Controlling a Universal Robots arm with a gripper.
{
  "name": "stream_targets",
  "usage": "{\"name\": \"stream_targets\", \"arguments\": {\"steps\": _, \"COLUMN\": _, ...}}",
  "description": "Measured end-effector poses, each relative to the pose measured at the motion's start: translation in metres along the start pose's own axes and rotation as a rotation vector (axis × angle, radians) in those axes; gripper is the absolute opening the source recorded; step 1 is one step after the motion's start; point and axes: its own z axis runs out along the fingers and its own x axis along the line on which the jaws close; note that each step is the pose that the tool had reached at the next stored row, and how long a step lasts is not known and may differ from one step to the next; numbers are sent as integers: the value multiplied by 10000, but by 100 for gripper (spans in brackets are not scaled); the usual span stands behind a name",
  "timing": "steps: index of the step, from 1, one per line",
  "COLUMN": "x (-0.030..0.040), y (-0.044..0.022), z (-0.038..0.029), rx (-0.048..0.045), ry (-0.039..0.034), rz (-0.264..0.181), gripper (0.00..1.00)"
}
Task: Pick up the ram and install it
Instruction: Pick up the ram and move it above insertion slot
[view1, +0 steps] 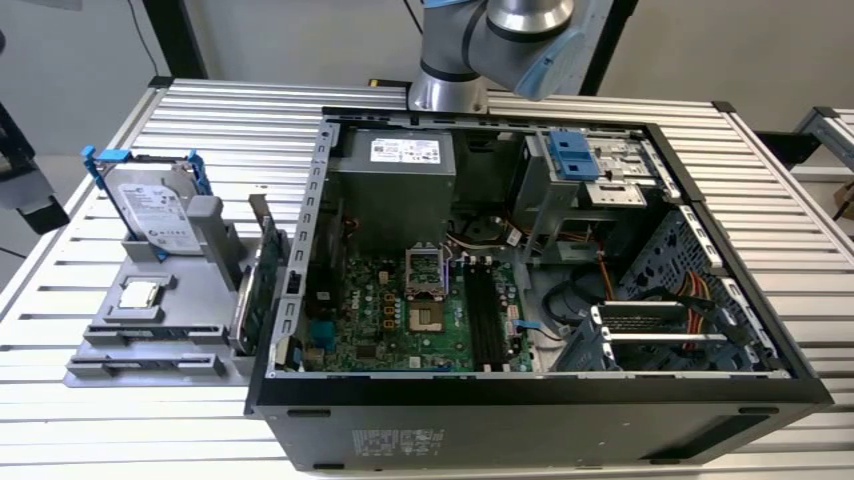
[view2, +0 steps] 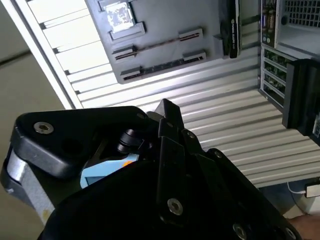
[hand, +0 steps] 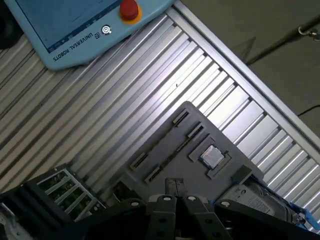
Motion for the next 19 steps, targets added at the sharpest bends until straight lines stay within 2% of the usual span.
{"name": "stream_targets", "arguments": {"steps": 14, "x": 0, "y": 0, "z": 2, "rx": -17, "ry": -52, "rz": 1306, "gripper": 0}}
{"name": "stream_targets", "arguments": {"steps": 15, "x": 0, "y": 0, "z": 2, "rx": -22, "ry": -59, "rz": 1433, "gripper": 100}}
{"name": "stream_targets", "arguments": {"steps": 19, "x": 1, "y": 1, "z": 1, "rx": -33, "ry": -82, "rz": 1924, "gripper": 100}}
